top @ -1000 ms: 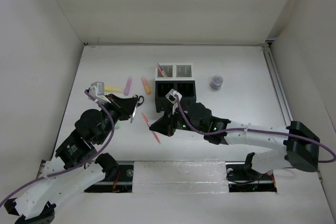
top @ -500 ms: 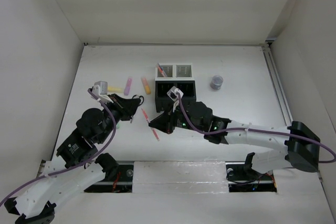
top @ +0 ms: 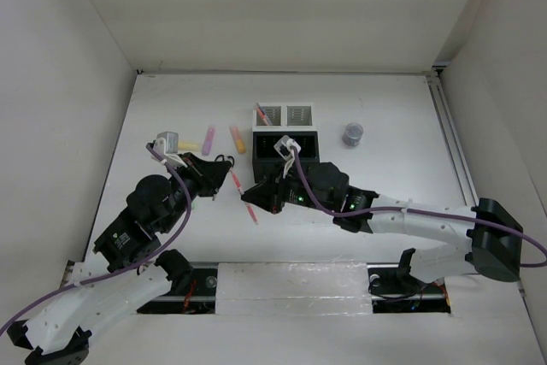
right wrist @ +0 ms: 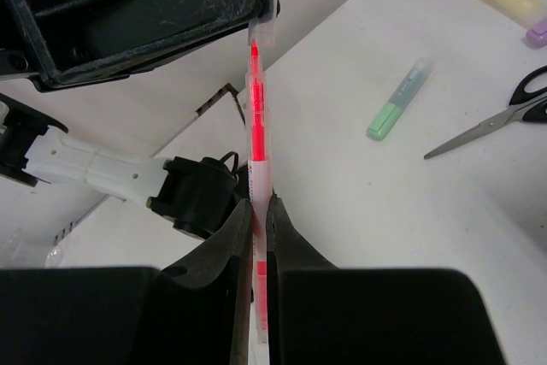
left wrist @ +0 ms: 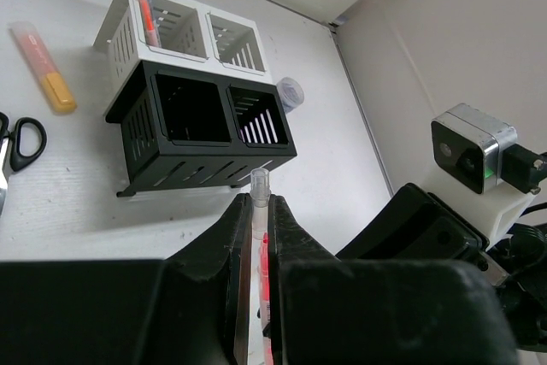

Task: Sort the stationery into containers
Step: Cap the pen

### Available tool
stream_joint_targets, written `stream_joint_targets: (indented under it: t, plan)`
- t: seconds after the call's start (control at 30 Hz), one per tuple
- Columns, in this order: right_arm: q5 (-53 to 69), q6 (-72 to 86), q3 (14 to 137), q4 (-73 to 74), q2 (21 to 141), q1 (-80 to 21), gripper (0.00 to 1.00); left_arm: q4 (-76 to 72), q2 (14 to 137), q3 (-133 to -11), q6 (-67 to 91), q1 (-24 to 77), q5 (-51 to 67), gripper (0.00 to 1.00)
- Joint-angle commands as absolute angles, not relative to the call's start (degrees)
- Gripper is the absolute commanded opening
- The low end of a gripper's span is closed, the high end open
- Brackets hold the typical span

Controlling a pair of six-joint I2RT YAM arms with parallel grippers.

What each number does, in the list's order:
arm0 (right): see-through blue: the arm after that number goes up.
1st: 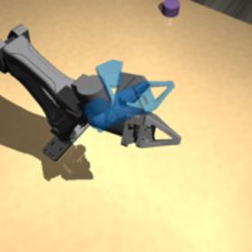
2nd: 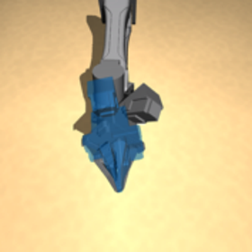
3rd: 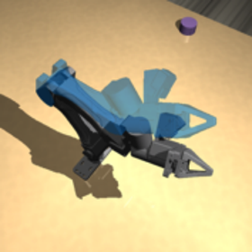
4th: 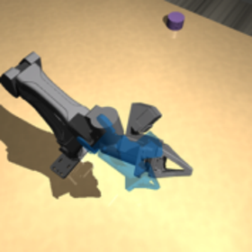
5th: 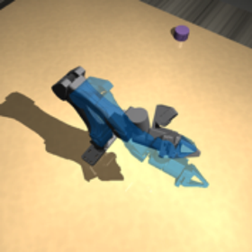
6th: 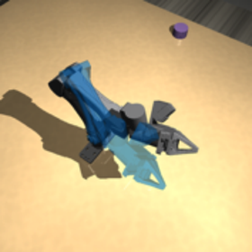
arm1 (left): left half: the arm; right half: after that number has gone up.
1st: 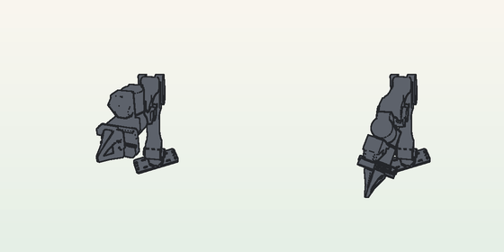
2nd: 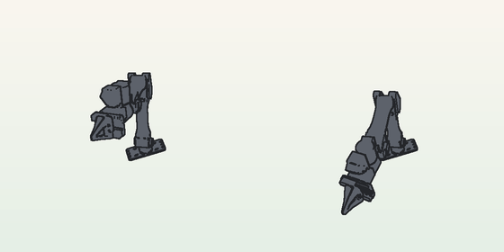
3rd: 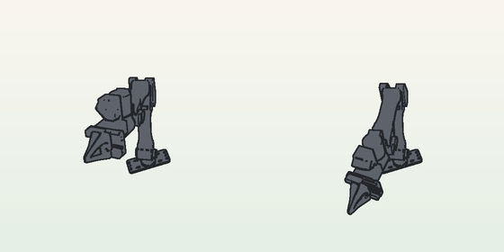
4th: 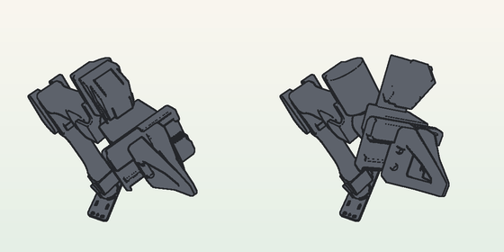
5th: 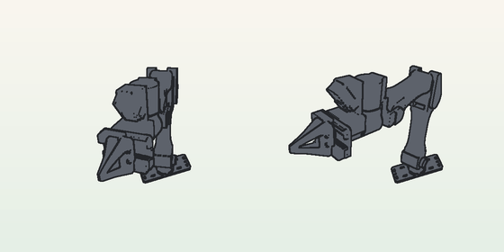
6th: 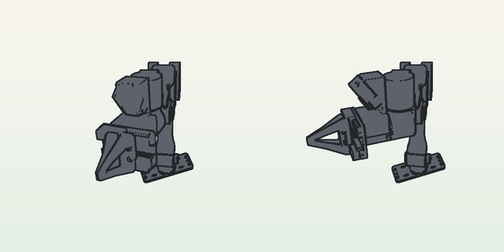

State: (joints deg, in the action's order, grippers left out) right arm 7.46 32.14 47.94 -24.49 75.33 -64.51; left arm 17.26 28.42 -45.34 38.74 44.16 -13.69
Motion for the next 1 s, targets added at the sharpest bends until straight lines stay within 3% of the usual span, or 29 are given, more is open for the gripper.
stream_joint_targets:
  t: [0.0, 0.97]
  plan:
    - [6.9, 31.3, 50.3, -27.9, 73.7, -64.2, 0.0, 14.0, 28.6, -44.9, 37.7, 44.2, -13.3, 0.0]
    - [10.1, 31.3, 54.1, -28.7, 75.8, -62.0, 0.0, 13.4, 29.1, -43.9, 37.7, 44.2, -11.6, 0.0]
